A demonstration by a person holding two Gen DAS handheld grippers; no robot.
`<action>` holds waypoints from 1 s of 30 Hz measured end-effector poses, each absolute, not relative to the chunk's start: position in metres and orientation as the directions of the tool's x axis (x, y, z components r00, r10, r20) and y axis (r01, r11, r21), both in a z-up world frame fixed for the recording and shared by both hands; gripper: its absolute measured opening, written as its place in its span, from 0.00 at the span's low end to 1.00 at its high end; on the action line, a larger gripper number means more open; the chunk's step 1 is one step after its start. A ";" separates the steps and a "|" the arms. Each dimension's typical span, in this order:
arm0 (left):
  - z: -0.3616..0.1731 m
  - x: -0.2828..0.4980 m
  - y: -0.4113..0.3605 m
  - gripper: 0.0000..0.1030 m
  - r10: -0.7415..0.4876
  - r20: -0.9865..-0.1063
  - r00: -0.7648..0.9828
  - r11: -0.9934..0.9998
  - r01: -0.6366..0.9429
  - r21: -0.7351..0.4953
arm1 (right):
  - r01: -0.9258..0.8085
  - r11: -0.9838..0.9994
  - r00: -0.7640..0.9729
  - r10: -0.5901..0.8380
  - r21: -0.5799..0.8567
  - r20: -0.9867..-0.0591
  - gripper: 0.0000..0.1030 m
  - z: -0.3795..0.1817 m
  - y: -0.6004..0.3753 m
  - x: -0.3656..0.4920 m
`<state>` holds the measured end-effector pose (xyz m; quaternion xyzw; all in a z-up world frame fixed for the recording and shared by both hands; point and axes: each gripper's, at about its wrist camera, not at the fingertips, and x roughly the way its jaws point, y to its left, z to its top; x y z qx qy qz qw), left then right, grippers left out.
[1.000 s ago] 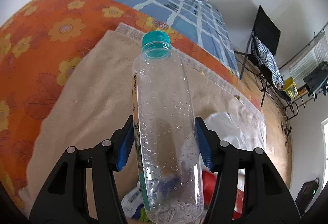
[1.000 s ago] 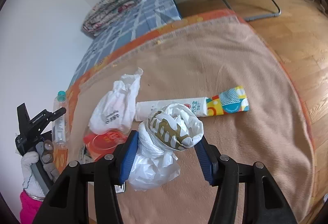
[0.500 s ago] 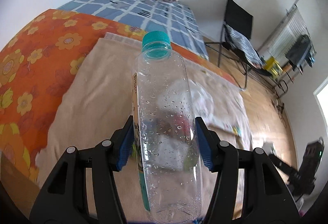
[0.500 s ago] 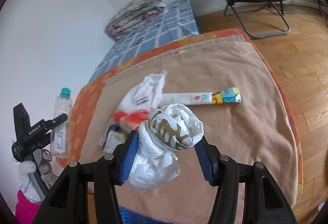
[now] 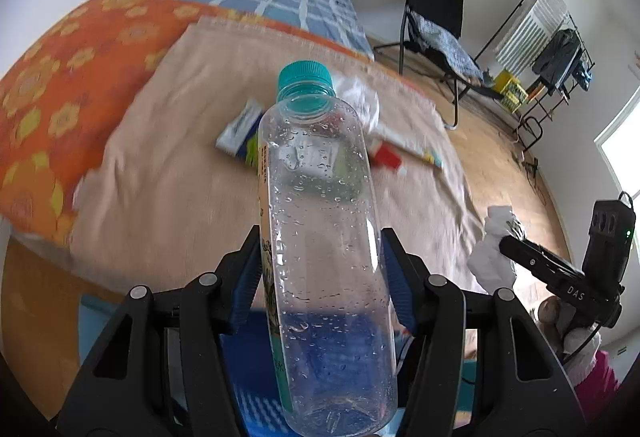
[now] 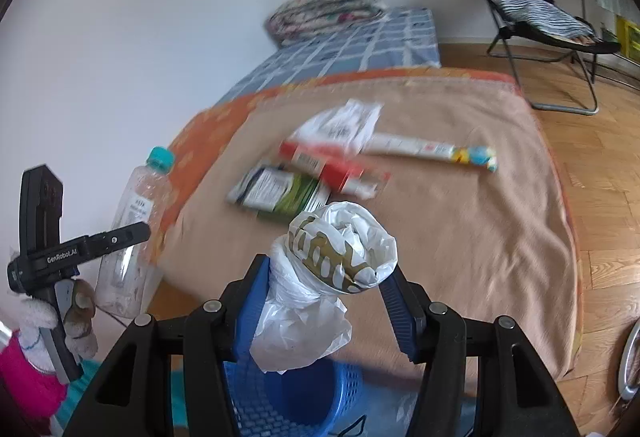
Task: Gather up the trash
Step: 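Carry the bottle and tissue in both tools over the blue basket, then open the left tool dropping the bottle while the right tool drops the tissue into the basket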
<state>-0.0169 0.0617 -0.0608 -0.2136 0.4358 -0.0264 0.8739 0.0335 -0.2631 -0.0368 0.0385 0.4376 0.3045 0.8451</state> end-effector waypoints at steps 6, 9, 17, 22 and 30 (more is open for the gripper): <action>-0.092 -0.048 0.050 0.56 -0.231 -0.784 0.577 0.918 -0.137 -0.371 | -0.537 0.787 0.375 0.546 0.304 -0.749 0.56 -0.061 -0.248 0.002; -0.104 -0.058 0.038 0.56 -0.221 -0.798 0.561 0.932 -0.119 -0.342 | -0.559 0.777 0.356 0.539 0.288 -0.764 0.56 -0.071 -0.241 -0.012; -0.133 -0.068 0.020 0.56 -0.240 -0.829 0.506 0.940 -0.091 -0.328 | -0.594 0.764 0.289 0.495 0.252 -0.819 0.56 -0.106 -0.226 -0.034; -0.149 -0.071 0.015 0.56 -0.225 -0.855 0.467 0.950 -0.089 -0.299 | -0.602 0.760 0.249 0.469 0.244 -0.847 0.56 -0.123 -0.219 -0.040; -0.156 -0.072 0.013 0.56 -0.216 -0.868 0.447 0.956 -0.084 -0.281 | -0.614 0.754 0.233 0.455 0.233 -0.859 0.57 -0.129 -0.211 -0.041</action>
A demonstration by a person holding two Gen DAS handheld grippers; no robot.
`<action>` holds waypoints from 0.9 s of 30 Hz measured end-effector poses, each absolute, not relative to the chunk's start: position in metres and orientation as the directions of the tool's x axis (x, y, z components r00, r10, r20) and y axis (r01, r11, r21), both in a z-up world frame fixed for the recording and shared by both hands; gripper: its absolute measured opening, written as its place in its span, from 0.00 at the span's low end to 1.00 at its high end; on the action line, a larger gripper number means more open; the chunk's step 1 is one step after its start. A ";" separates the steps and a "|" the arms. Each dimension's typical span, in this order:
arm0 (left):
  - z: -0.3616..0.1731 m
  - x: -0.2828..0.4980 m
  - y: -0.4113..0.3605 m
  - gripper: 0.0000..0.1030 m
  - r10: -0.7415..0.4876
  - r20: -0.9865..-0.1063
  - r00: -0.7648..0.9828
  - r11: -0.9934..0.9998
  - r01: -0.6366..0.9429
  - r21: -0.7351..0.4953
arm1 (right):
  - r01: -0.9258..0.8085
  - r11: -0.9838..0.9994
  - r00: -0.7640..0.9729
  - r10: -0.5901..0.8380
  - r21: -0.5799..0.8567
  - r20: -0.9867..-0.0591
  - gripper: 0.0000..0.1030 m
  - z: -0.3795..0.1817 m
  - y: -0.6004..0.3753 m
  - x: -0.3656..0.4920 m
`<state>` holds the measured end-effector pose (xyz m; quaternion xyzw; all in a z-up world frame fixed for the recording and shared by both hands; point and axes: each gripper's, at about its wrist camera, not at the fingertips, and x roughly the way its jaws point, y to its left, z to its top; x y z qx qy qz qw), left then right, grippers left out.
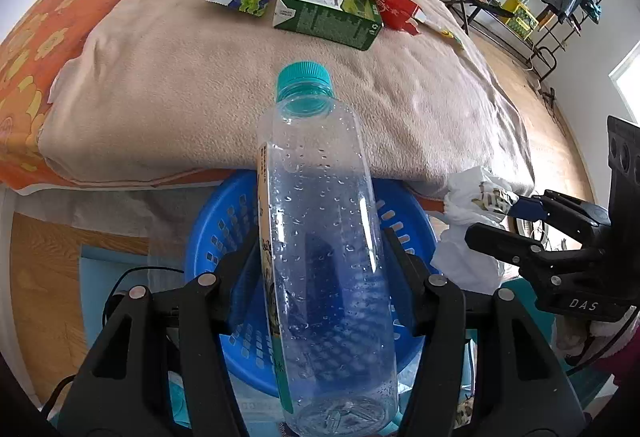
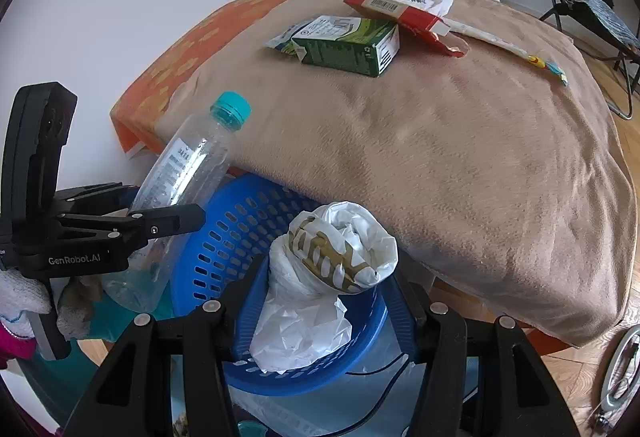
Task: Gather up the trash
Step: 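Open the left tool dropping the bottle while the right tool drops the tissue into the basket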
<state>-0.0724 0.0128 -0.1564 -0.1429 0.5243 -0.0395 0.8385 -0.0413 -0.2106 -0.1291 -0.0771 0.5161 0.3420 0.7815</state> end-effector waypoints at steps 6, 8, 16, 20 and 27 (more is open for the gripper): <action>-0.158 -0.071 0.011 0.59 -0.211 -0.877 0.432 0.960 -0.078 -0.269 | -0.619 0.753 0.231 0.445 0.223 -0.865 0.61 -0.131 -0.207 -0.042; -0.158 -0.070 0.010 0.67 -0.212 -0.877 0.431 0.960 -0.075 -0.269 | -0.615 0.755 0.229 0.446 0.226 -0.865 0.65 -0.130 -0.208 -0.041; -0.153 -0.071 0.009 0.67 -0.203 -0.870 0.450 0.963 -0.070 -0.261 | -0.603 0.764 0.235 0.446 0.230 -0.864 0.67 -0.130 -0.211 -0.039; -0.152 -0.071 0.011 0.67 -0.198 -0.868 0.455 0.963 -0.076 -0.260 | -0.599 0.766 0.235 0.444 0.231 -0.865 0.67 -0.130 -0.211 -0.038; -0.148 -0.072 0.010 0.67 -0.186 -0.865 0.466 0.966 -0.076 -0.248 | -0.599 0.768 0.250 0.448 0.226 -0.859 0.67 -0.126 -0.211 -0.038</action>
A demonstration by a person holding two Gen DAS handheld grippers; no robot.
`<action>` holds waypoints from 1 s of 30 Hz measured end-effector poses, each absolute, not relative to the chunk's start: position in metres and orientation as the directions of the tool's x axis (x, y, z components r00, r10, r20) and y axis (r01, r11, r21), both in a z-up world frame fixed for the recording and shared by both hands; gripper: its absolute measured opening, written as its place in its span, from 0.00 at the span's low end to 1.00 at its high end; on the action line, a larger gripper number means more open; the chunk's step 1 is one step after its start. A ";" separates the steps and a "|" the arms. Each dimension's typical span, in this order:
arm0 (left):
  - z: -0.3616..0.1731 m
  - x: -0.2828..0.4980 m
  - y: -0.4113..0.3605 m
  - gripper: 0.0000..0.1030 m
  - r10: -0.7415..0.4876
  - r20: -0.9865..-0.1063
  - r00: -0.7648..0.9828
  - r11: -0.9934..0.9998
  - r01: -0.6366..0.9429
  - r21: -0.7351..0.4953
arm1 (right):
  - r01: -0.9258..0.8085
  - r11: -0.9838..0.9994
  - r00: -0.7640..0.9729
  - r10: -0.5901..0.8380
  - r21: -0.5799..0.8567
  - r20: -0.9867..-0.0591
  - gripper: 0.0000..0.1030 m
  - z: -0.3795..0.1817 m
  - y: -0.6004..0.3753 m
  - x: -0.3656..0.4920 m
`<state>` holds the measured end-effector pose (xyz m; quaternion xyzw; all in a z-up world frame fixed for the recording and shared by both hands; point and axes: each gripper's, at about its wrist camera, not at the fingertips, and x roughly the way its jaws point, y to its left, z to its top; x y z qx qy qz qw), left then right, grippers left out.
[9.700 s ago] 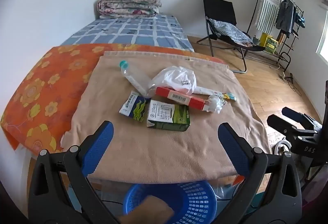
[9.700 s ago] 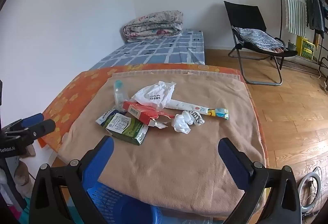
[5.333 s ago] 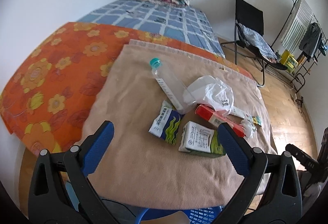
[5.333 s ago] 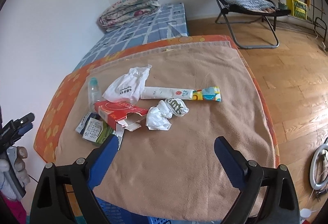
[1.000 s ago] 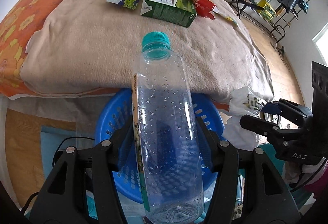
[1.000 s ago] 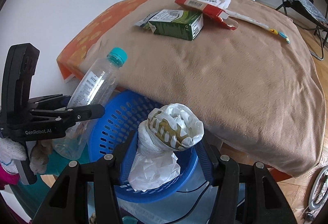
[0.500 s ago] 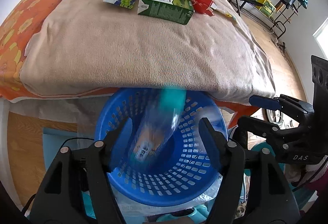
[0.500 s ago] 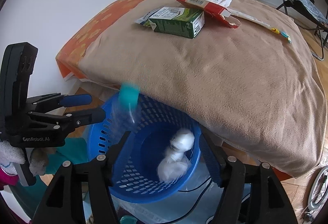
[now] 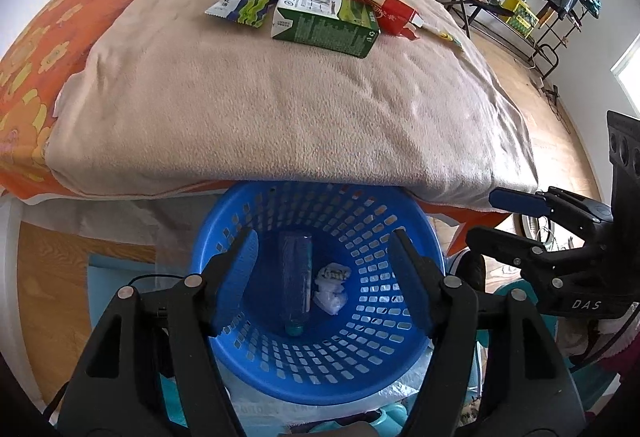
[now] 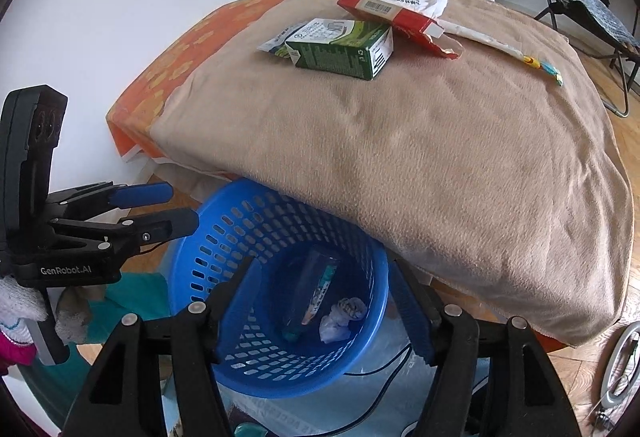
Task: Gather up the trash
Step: 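Open the left tool dropping the bottle while the right tool drops the tissue into the basket, then move both tools back over the blanket toward the packet and red box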
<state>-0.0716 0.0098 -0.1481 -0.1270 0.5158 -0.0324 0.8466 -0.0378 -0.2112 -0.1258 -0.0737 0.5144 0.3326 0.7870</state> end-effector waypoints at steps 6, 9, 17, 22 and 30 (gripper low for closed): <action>-0.137 -0.067 0.013 0.67 -0.170 -0.854 0.491 0.967 -0.084 -0.241 | -0.588 0.775 0.278 0.462 0.231 -0.842 0.70 -0.114 -0.215 -0.033; -0.127 -0.059 0.016 0.67 -0.163 -0.847 0.507 0.967 -0.088 -0.238 | -0.577 0.780 0.294 0.473 0.240 -0.830 0.73 -0.106 -0.217 -0.027; -0.089 -0.027 0.031 0.67 -0.134 -0.810 0.571 0.970 -0.091 -0.225 | -0.544 0.802 0.369 0.491 0.244 -0.789 0.79 -0.074 -0.228 0.002; -0.078 0.000 0.043 0.67 -0.122 -0.802 0.584 0.970 -0.099 -0.220 | -0.550 0.809 0.430 0.488 0.208 -0.759 0.82 -0.051 -0.232 0.022; -0.081 0.038 0.076 0.67 -0.098 -0.808 0.581 0.960 -0.158 -0.230 | -0.538 0.817 0.467 0.493 0.207 -0.734 0.85 -0.034 -0.232 0.063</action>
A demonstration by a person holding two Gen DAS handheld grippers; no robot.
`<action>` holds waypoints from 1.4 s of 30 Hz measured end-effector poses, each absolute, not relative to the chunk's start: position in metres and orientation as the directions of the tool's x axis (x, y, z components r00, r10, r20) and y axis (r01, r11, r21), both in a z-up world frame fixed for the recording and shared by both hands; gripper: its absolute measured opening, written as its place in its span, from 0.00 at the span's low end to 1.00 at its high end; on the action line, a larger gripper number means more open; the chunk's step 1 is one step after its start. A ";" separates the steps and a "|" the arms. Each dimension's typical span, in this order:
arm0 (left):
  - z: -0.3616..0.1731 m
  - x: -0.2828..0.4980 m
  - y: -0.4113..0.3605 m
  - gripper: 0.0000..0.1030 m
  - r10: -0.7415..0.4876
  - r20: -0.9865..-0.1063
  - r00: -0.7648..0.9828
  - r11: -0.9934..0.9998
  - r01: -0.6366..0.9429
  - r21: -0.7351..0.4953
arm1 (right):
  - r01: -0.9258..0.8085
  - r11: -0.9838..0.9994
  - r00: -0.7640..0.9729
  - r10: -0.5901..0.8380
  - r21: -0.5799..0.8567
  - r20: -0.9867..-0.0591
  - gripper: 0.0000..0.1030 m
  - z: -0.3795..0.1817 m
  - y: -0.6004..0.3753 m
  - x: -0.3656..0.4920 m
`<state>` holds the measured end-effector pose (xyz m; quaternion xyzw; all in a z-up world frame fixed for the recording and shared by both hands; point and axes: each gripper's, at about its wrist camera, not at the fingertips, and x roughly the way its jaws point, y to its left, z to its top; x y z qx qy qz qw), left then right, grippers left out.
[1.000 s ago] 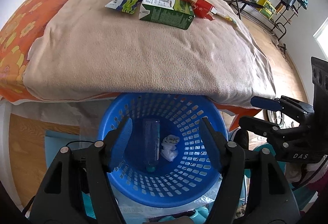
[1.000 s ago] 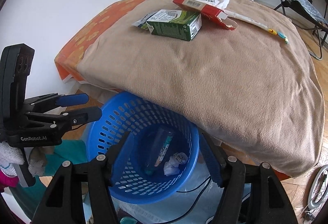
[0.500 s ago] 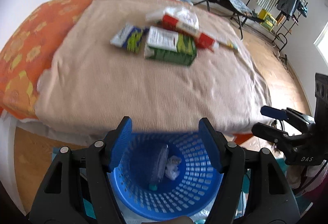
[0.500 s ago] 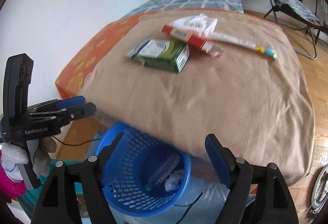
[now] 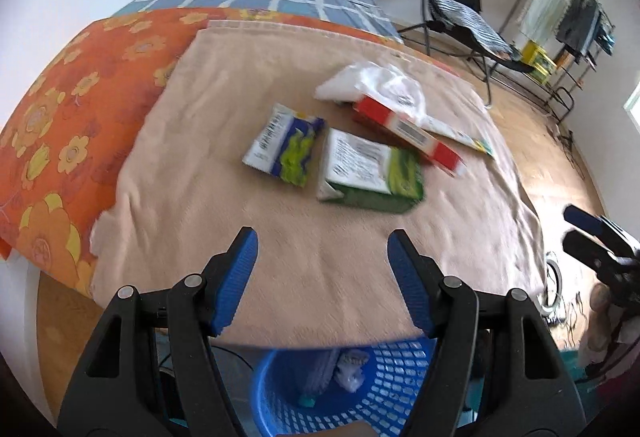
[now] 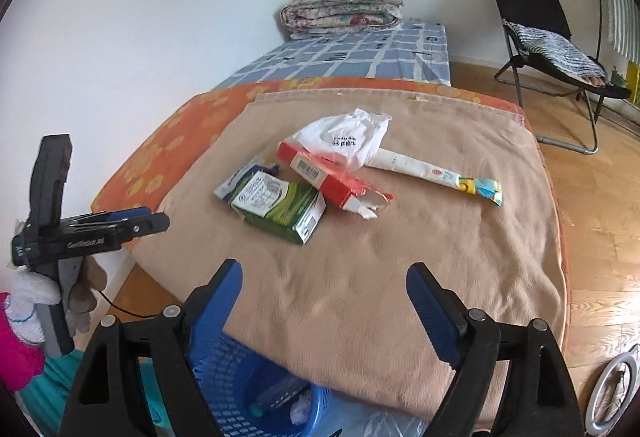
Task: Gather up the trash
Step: 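Move both tools back over the blanket toward the packet and red box, then grasp the blue seaweed packet with the left tool while the right tool grasps the red box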
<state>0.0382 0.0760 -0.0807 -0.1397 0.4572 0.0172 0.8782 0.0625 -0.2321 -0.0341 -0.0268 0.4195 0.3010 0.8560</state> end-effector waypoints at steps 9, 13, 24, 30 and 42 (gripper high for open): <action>-0.100 0.092 0.110 0.67 -0.108 -0.828 0.551 0.941 -0.213 -0.264 | -0.584 0.807 0.477 0.434 0.094 -0.764 0.85 -0.043 -0.200 0.107; -0.114 0.114 0.124 0.67 -0.137 -0.841 0.524 0.918 -0.253 -0.307 | -0.613 0.788 0.444 0.402 0.055 -0.801 0.84 -0.059 -0.177 0.124; -0.151 0.163 0.143 0.67 -0.141 -0.870 0.472 0.891 -0.322 -0.320 | -0.650 0.756 0.433 0.281 -0.080 -0.857 0.72 -0.093 -0.150 0.155; -0.165 0.183 0.132 0.67 -0.166 -0.888 0.429 0.904 -0.293 -0.311 | -0.658 0.746 0.429 0.258 -0.104 -0.866 0.69 -0.104 -0.143 0.162; -0.178 0.202 0.112 0.74 -0.098 -0.912 0.399 0.951 -0.233 -0.205 | -0.639 0.760 0.439 0.237 -0.116 -0.867 0.58 -0.116 -0.135 0.182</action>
